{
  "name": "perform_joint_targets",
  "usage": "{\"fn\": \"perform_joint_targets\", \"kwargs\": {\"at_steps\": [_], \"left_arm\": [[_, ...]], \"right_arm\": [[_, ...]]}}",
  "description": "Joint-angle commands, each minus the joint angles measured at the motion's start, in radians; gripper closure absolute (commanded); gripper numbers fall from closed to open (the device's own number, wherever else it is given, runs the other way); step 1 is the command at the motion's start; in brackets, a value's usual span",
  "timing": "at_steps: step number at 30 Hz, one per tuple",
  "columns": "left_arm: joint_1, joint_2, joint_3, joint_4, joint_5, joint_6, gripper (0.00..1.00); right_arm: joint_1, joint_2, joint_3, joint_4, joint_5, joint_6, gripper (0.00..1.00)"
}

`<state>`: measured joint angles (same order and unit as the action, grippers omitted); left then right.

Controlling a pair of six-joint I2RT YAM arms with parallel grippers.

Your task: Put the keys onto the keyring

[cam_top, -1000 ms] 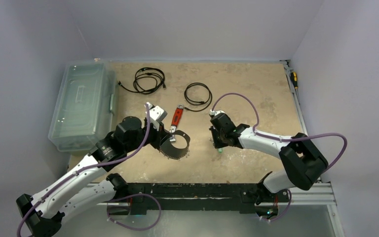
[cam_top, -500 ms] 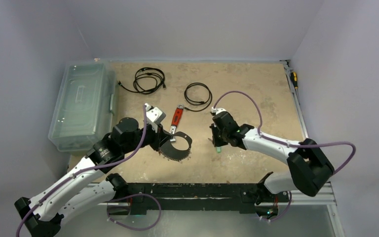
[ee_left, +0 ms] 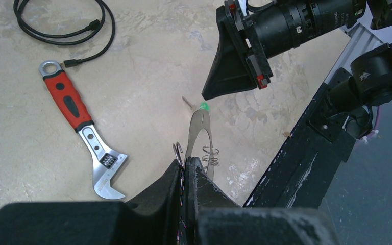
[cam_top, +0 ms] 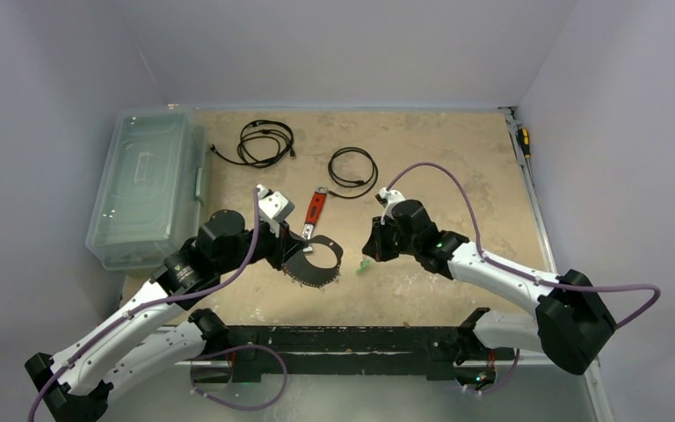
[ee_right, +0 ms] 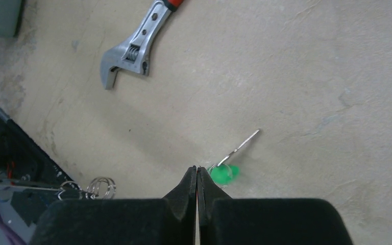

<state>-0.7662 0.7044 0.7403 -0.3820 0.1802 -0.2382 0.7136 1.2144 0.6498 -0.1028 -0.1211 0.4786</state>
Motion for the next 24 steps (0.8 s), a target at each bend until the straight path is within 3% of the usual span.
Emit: {"fn": "perform_joint_targets", "kwargs": {"at_steps": [1, 5, 11, 18, 24], "left_arm": [[0.001, -0.014, 0.019, 0.058, 0.022, 0.023, 1.00], [0.001, -0.014, 0.019, 0.054, 0.025, 0.025, 1.00], [0.001, -0.016, 0.021, 0.052, 0.025, 0.028, 1.00], [0.001, -0.012, 0.021, 0.051, 0.026, 0.029, 1.00], [0.001, -0.005, 0.022, 0.052, 0.025, 0.028, 1.00]], "right_arm": [[0.006, -0.010, -0.032, 0.128, -0.134, 0.038, 1.00], [0.006, 0.051, -0.035, 0.161, -0.186, 0.040, 1.00], [0.005, 0.063, -0.023, 0.117, -0.088, 0.034, 0.98], [0.012, 0.027, -0.017, -0.015, 0.049, 0.076, 0.55], [0.096, -0.025, -0.022, -0.102, 0.183, 0.141, 0.33]]}}
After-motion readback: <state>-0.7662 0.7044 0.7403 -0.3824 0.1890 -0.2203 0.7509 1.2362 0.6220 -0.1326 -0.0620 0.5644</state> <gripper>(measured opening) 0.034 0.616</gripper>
